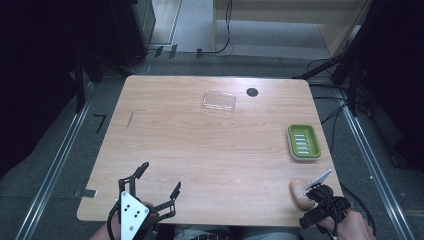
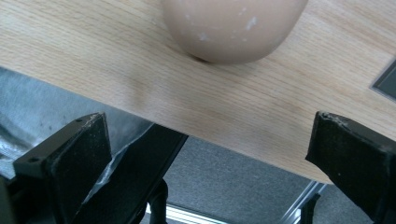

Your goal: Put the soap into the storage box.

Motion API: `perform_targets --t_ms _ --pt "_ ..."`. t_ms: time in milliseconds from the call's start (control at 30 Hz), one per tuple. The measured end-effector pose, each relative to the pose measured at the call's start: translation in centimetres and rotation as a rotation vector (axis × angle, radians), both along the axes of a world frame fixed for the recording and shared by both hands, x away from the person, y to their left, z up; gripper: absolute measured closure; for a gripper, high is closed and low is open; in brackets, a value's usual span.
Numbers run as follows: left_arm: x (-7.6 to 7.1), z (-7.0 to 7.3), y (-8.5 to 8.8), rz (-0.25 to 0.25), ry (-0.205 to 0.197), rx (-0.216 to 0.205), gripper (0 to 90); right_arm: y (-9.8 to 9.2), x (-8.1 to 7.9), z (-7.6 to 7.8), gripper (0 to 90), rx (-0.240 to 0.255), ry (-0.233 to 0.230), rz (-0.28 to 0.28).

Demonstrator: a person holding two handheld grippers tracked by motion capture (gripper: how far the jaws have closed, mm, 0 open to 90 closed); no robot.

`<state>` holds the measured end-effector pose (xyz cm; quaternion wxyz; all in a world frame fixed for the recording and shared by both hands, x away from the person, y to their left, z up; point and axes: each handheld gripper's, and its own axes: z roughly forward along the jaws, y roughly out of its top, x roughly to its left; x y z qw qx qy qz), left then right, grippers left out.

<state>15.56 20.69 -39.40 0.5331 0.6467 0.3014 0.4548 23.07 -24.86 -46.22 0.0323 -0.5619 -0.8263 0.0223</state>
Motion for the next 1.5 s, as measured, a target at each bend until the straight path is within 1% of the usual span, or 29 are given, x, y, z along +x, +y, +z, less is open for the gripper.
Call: perform_targets --t_ms 167,233,333,400,433,467,567,633,700,833,933,1033,1200,1233,1300,1500 --pt "0.2 0.0 -0.2 -0.007 0.005 0.001 9.9 -0.2 0.0 -0.1 0.0 0.001 0.001 -0.002" --pt "0.1 0.0 -0.2 -0.008 0.007 0.000 9.9 -0.2 -0.2 -0.2 0.0 -0.009 0.003 -0.002" --pt "0.0 0.0 -0.1 -0.005 0.000 -0.004 9.9 -0.2 -0.3 -0.3 0.0 -0.013 0.006 -0.006" --pt "0.0 0.1 -0.1 0.000 -0.001 -0.010 9.9 -0.2 -0.3 -0.2 0.0 -0.017 -0.005 0.002" --pt "0.0 0.1 -0.1 -0.004 -0.001 -0.006 9.9 -0.1 -0.2 -0.1 0.0 -0.018 -0.007 0.005" --pt "0.0 0.1 -0.3 -0.009 -0.001 -0.002 9.9 -0.1 -0.2 -0.2 0.0 -0.009 -0.009 0.003" --pt "0.1 0.0 -0.3 -0.012 -0.001 -0.002 9.9 -0.2 -0.2 -0.1 0.0 -0.006 -0.013 0.009" --pt "0.1 0.1 -0.3 -0.014 -0.001 -0.003 9.9 -0.1 -0.2 0.0 0.0 -0.006 -0.025 0.004" --pt "0.1 0.1 -0.3 -0.016 -0.002 -0.002 9.9 0.0 -0.1 0.1 0.0 -0.010 -0.027 0.014" --pt "0.3 0.1 -0.5 -0.021 -0.001 0.003 9.9 0.1 0.0 0.2 0.0 -0.004 -0.030 0.009" --pt "0.3 0.0 -0.6 -0.028 0.000 0.009 9.9 0.1 0.4 0.3 0.0 0.003 -0.042 0.008" --pt "0.4 0.0 -0.6 -0.028 0.000 0.003 9.9 0.2 0.7 0.4 0.0 0.004 -0.045 0.009" --pt "0.5 0.0 -0.7 -0.034 0.001 0.008 9.9 0.4 1.8 0.7 0.0 0.016 -0.055 0.007" --pt "0.5 0.0 -0.7 -0.034 0.001 0.008 9.9 0.4 1.8 0.7 0.0 0.016 -0.055 0.007" --pt "0.6 0.0 -0.7 -0.035 0.002 0.009 9.9 0.3 2.3 0.8 0.0 0.025 -0.067 0.003" --pt "0.6 0.0 -0.8 -0.040 0.001 0.010 9.9 0.2 2.7 0.6 0.0 0.028 -0.055 -0.003"
